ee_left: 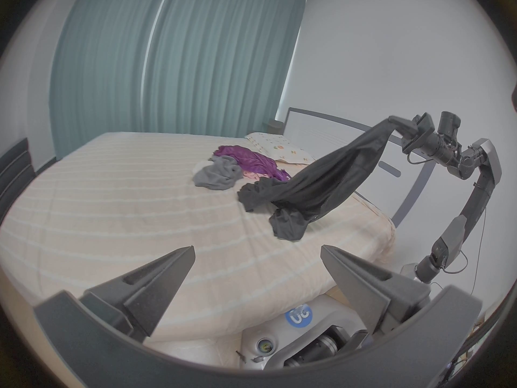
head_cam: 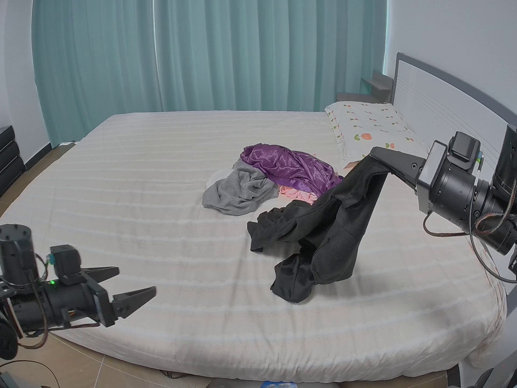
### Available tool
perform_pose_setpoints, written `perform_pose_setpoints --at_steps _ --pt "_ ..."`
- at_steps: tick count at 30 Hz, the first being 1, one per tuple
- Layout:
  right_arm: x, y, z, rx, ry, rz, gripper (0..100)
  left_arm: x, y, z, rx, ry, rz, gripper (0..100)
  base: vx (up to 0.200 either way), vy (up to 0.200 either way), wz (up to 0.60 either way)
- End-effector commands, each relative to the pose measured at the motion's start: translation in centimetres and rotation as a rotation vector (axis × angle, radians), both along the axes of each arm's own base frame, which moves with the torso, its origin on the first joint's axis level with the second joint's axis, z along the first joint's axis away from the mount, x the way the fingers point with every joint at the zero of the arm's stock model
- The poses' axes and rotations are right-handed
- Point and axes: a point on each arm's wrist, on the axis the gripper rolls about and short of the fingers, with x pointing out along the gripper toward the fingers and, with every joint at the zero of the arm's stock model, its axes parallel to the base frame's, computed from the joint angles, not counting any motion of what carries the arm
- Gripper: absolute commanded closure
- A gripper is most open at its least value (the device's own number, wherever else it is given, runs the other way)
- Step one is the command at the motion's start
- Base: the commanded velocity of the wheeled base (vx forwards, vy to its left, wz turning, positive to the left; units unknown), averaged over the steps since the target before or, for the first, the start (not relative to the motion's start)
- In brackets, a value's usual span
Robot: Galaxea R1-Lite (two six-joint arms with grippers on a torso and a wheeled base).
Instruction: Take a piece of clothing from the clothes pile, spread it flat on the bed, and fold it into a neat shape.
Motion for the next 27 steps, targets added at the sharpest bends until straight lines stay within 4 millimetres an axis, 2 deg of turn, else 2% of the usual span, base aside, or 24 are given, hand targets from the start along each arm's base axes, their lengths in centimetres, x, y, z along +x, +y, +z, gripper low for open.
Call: perform_pose_setpoints --at_steps 1,3,4,5,9,14,17,22,27 --pt "-0.2 1.0 2.5 0.042 -0.078 0.037 100 5.3 -6.4 -6.2 -0.012 0.186 -0.14 0 0.0 0.0 0.0" --pt "-0.1 1.1 3.0 0.049 -0.09 0.04 100 5.9 -7.7 -7.0 -0.027 0.191 -0.144 0 0.0 0.0 0.0" --pt "-0.1 1.2 4.0 0.067 -0.118 0.04 100 6.3 -8.8 -7.8 -0.035 0.198 -0.145 0 0.0 0.0 0.0" --pt "-0.1 1.2 4.0 0.067 -0.118 0.04 100 6.3 -8.8 -7.8 -0.035 0.198 -0.145 0 0.0 0.0 0.0" --pt "0.1 1.4 5.1 0.072 -0.13 0.043 100 7.2 -11.8 -10.0 -0.028 0.201 -0.157 0 0.0 0.0 0.0" --pt "0.1 1.6 6.1 0.077 -0.16 0.039 100 7.6 -13.8 -11.4 -0.006 0.177 -0.151 0 0.0 0.0 0.0" --pt "0.2 1.6 6.0 0.076 -0.157 0.033 100 8.1 -14.3 -11.8 -0.002 0.156 -0.13 0 0.0 0.0 0.0" --pt "-0.2 1.6 6.5 0.089 -0.174 0.041 100 10.3 -15.9 -12.1 -0.075 0.095 -0.025 0 0.0 0.0 0.0" --pt "0.3 1.8 4.3 0.045 -0.111 0.043 100 11.8 -16.7 -13.2 -0.097 0.091 0.038 0 0.0 0.0 0.0"
